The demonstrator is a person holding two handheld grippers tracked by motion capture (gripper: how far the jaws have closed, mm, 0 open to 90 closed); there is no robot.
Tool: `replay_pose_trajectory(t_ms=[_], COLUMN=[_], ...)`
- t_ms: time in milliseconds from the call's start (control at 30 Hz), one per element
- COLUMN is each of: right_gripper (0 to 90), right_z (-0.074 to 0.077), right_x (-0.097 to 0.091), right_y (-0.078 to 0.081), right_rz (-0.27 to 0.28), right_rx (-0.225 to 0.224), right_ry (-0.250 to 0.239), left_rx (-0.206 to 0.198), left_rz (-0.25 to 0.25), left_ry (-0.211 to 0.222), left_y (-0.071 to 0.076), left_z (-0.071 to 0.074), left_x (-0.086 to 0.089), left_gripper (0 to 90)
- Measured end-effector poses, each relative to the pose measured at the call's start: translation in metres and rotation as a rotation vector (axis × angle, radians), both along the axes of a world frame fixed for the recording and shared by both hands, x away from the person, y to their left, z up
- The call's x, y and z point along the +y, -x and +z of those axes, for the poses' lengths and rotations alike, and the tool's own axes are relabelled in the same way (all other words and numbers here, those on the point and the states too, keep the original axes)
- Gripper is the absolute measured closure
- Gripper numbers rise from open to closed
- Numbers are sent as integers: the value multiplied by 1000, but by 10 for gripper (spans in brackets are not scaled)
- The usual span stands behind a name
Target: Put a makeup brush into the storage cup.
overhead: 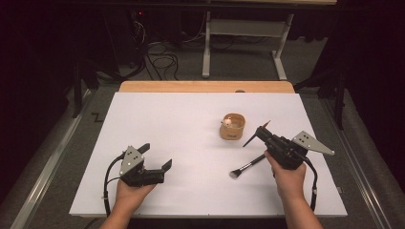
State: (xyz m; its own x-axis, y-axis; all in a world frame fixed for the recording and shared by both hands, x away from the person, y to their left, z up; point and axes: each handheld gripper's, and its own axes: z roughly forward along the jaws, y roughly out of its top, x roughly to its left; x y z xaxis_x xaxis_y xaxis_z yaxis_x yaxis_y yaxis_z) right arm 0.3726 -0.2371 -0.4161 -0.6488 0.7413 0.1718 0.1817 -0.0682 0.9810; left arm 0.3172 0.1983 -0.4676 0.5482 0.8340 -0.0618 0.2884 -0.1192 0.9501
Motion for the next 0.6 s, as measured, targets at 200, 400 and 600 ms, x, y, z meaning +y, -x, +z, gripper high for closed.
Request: replay_pose_trajectory(t_ms=[200,400,600], right_gripper=[845,846,846], right_z=[8,16,16], right_x=[2,5,10], right_y=[-5,-13,-24], right_rz=[-10,-20,-32], right_rx=[-7,-13,4], right_ry=[1,8,17], left_rx=[4,3,-1], left_rz=[-2,-9,-17], left_ry=[27,12,6], left_y=[3,6,8], left_z=[-4,-4,-3], left_x=[1,2,1], left_gripper=[24,5,3])
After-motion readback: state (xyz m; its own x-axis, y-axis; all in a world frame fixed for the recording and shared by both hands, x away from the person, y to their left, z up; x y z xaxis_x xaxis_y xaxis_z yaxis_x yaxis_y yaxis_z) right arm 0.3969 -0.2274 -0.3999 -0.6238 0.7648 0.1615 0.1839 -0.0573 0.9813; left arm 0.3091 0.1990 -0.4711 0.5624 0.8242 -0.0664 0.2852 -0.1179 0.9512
